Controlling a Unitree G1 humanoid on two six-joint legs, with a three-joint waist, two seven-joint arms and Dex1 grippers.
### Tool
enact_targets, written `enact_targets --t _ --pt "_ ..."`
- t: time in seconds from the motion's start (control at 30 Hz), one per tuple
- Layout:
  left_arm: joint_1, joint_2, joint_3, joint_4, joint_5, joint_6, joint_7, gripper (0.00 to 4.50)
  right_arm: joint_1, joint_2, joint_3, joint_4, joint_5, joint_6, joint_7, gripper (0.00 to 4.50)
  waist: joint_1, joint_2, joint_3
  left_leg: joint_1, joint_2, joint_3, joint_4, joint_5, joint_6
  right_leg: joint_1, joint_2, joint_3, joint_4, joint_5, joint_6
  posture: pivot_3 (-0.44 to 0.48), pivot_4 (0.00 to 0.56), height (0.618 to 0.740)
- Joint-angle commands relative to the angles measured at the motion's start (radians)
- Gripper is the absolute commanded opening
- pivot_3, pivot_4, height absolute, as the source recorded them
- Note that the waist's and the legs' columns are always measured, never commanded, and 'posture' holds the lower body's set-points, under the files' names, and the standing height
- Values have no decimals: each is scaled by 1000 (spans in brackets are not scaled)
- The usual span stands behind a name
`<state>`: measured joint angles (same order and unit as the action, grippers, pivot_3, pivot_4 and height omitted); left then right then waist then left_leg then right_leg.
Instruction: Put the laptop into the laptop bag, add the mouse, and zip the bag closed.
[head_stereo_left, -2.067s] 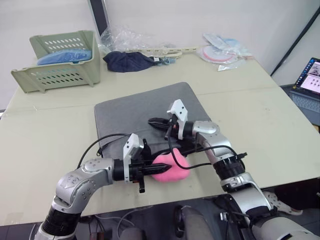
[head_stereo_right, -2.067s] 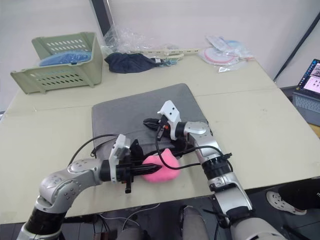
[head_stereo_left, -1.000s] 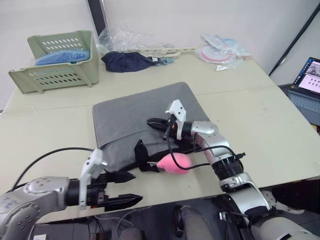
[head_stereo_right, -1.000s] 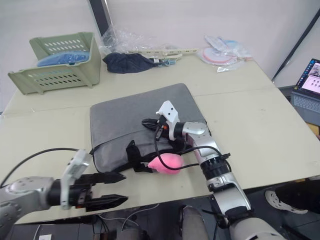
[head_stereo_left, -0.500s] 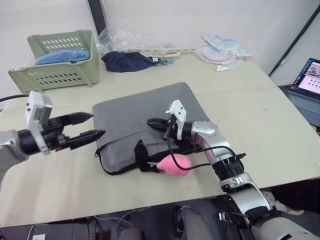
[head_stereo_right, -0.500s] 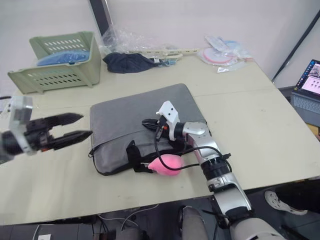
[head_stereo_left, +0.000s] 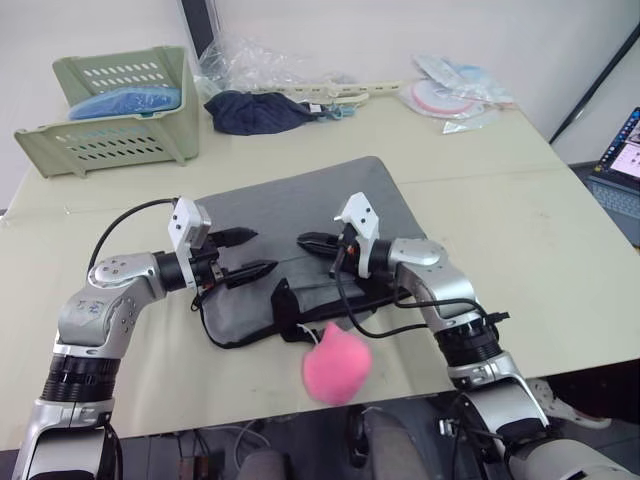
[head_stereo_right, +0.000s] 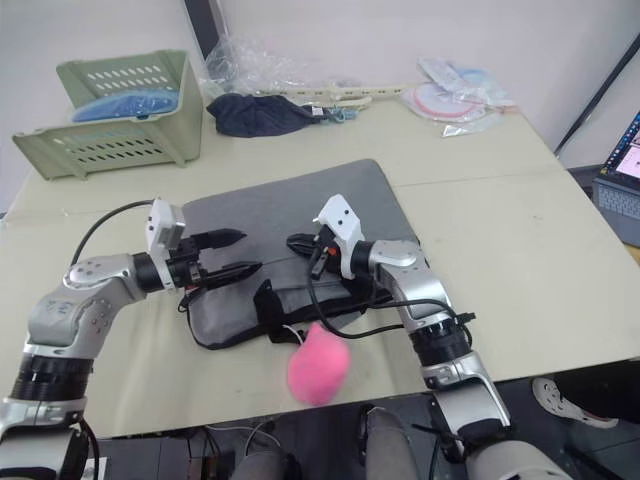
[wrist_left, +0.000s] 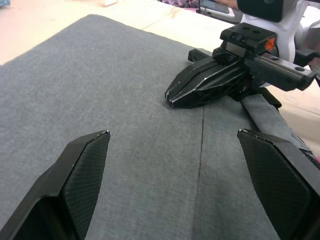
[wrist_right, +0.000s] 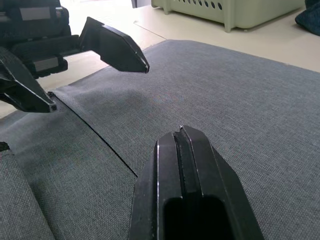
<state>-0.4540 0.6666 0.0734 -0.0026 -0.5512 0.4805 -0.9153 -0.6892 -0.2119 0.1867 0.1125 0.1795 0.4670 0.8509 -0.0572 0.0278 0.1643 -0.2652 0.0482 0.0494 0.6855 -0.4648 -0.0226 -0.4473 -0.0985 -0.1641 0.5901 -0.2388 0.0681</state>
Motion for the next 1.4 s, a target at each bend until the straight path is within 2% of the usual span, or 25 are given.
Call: enact_targets --t 0.03,0.27,0.3,0.37,0.4,0.43,0.5,0.63,0.87,0.97,1.07,1.2,1.4 --pt "-24 -6 25 -5 -2 -19 -16 4419 11 -14 -6 -95 25 78 -27 0 2 0 3 0 0 0 0 0 0 0 0 0 0 0 0 0 150 740" --pt "-73 -41 26 14 -14 -23 -26 4419 -11 -34 -40 -252 60 181 -80 0 6 0 11 -2 0 0 0 0 1 -1 0 -2 -1 1 1 0 150 740" --pt "-82 -51 22 30 -7 -36 -29 4176 -18 -41 -50 -270 65 195 -88 0 8 0 11 -2 -1 0 0 0 1 -1 0 -2 -1 1 1 0 150 740" --pt "-96 -71 15 58 7 -56 -30 3564 -31 -58 -71 -306 77 223 -102 0 12 0 12 -2 -1 0 1 1 1 -1 0 -1 -2 1 2 0 150 740" --pt "-101 -80 12 67 8 -61 -37 2785 -41 -66 -82 -325 85 241 -110 0 12 0 12 -2 -2 0 1 1 1 -1 0 -1 -2 1 3 0 150 740" --pt "-110 -89 7 79 10 -68 -45 2648 -51 -75 -94 -348 91 260 -119 0 11 0 12 -2 -2 0 1 1 1 -1 0 -1 -2 1 3 0 150 740" --pt "-123 -103 0 99 15 -77 -55 1911 -63 -89 -107 -380 103 288 -132 0 11 0 13 -2 -2 1 1 1 1 -1 0 -1 -2 1 3 0 150 740" --pt "-155 -149 -33 178 42 -117 -87 28 -81 -133 -148 -467 138 371 -158 0 15 -1 13 -2 -2 1 1 1 2 -1 0 -1 -2 2 3 0 150 740" --pt "-230 -245 -74 426 115 -247 -162 28 -71 -259 -253 -648 256 590 -172 0 30 -2 14 -3 -2 1 4 1 2 -1 0 -1 -2 2 4 0 150 740" --pt "-270 -277 -98 567 163 -327 -194 28 -23 -366 -299 -733 321 693 -130 0 32 -3 14 -4 -2 1 5 1 2 0 0 -1 -2 2 4 0 150 740" --pt "-301 -300 -103 656 186 -371 -214 28 20 -420 -336 -777 374 765 -118 0 35 -3 14 -4 -3 1 6 1 3 1 0 -1 -3 3 5 0 150 740" --pt "-340 -327 -108 768 223 -436 -235 28 93 -477 -364 -828 431 839 -124 0 41 -3 15 -3 -3 1 8 1 3 2 0 1 -2 4 6 0 150 740" --pt "-353 -353 -113 840 251 -473 -281 28 182 -477 -406 -881 512 930 -167 0 58 -4 14 -3 -4 1 10 1 4 3 0 2 -2 6 6 0 150 740"
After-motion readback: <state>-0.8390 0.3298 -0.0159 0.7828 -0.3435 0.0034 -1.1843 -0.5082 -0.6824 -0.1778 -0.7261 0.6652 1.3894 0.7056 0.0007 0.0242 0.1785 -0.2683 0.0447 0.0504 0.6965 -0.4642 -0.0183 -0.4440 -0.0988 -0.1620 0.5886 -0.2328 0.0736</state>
